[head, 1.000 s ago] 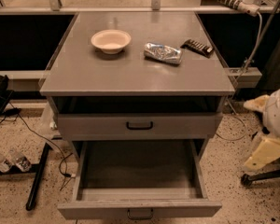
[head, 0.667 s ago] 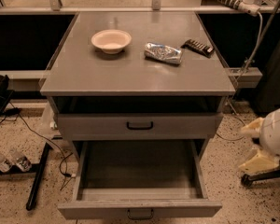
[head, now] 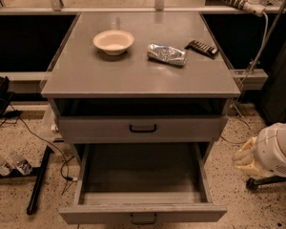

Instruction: Close middle drawer

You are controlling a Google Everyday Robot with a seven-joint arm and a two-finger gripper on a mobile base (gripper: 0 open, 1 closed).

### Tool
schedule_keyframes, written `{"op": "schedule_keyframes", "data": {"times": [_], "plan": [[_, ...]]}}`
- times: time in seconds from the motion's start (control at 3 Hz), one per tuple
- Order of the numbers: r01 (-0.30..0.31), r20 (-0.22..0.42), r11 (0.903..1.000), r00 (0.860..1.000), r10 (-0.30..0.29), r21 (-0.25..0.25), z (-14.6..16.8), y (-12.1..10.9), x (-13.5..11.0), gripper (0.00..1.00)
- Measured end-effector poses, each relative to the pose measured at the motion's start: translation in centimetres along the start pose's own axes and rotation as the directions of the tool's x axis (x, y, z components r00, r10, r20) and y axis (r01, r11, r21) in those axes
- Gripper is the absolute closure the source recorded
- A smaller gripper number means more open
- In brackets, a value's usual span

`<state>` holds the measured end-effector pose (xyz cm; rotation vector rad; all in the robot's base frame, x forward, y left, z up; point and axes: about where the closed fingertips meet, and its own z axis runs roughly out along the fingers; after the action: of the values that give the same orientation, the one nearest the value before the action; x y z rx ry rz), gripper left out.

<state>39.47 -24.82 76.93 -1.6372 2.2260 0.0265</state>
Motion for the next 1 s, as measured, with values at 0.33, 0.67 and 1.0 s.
{"op": "schedule_keyframes", "data": {"times": [0.33, 0.67, 1.0], "plan": [[-0.006, 0.001, 0.9997, 1.000, 0.006, -0.023, 1.1, 0.5, -0.1, 1.00], [-0.020, 0.013, 0.9981, 1.000, 0.021, -0.058, 3.7, 1.2, -0.1, 1.00], [-0.067, 0.040, 0.9918, 0.997, 0.071, -0.110, 10.8, 2.7, 0.3, 1.00]]}}
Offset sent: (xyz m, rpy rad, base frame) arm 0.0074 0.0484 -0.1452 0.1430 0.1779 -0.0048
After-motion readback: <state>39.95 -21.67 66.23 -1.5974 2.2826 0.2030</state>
